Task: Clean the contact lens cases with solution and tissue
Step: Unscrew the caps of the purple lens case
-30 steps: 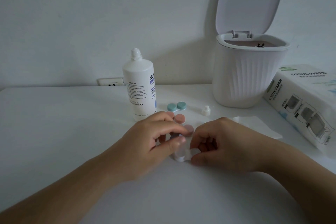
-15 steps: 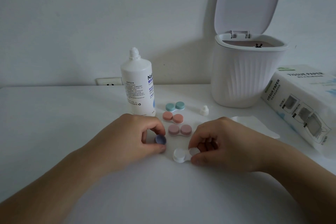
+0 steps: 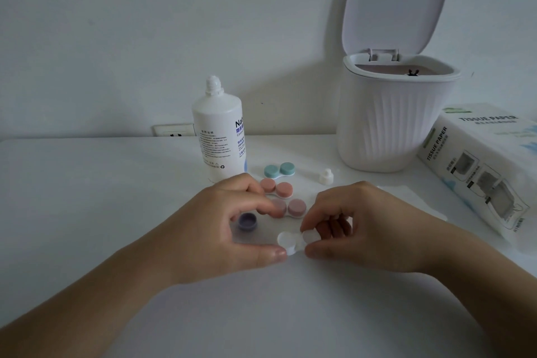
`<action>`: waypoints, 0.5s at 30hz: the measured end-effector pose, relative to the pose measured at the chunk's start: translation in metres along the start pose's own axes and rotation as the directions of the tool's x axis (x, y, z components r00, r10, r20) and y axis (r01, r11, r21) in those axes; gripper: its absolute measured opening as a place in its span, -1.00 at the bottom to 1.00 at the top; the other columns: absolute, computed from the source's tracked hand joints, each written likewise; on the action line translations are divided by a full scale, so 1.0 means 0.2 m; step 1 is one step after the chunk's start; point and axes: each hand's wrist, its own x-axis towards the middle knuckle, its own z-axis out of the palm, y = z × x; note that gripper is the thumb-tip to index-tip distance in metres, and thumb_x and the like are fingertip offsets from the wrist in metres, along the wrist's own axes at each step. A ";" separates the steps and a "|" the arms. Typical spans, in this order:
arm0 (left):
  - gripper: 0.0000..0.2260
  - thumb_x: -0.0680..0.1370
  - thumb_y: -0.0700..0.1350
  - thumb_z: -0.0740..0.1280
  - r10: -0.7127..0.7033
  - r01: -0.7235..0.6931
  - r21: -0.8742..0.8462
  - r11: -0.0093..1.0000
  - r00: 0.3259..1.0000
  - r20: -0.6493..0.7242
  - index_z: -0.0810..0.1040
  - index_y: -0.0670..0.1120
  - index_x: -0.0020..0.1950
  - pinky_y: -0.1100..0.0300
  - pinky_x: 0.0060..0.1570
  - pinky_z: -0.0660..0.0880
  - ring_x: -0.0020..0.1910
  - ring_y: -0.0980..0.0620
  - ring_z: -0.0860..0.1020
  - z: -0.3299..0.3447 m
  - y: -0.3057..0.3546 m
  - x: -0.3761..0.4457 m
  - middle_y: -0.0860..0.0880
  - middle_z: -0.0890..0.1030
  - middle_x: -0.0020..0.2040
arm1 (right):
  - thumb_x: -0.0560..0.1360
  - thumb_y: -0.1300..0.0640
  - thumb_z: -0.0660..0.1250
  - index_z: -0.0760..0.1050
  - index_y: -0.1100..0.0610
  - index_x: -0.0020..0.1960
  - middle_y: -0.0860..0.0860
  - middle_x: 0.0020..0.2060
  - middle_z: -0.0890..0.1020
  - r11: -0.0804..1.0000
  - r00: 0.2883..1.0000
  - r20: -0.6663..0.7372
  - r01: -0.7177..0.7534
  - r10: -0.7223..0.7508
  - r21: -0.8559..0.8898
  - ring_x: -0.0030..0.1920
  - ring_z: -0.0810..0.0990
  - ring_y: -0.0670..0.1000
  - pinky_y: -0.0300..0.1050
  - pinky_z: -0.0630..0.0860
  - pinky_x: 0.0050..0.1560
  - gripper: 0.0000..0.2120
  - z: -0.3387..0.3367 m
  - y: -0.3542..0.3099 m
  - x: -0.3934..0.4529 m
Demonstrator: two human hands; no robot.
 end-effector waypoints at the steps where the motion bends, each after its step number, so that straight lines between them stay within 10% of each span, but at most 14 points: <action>1: -0.68 0.35 0.02 0.64 -0.014 0.014 -0.013 1.000 1.000 -0.006 0.71 0.05 0.07 0.57 -0.02 0.32 0.07 0.55 0.43 0.01 0.00 0.00 0.39 0.51 0.01 | 0.39 -0.04 0.56 0.67 -0.05 -0.05 -0.12 -0.27 0.61 1.000 1.000 -0.015 0.017 -0.017 0.010 -0.24 0.58 -0.04 -0.11 0.55 -0.20 -0.83 0.00 0.00 0.00; 15: -0.79 0.35 -0.13 0.63 -0.032 0.027 -0.187 0.982 0.999 -0.023 0.74 0.07 -0.06 0.59 -0.09 0.32 -0.04 0.55 0.47 0.06 -0.02 0.03 0.34 0.61 -0.13 | 0.38 -0.06 0.55 0.66 -0.07 -0.07 -0.10 -0.26 0.61 0.994 0.991 -0.082 0.106 -0.105 0.009 -0.25 0.59 0.00 -0.06 0.55 -0.23 -0.84 -0.01 0.01 0.00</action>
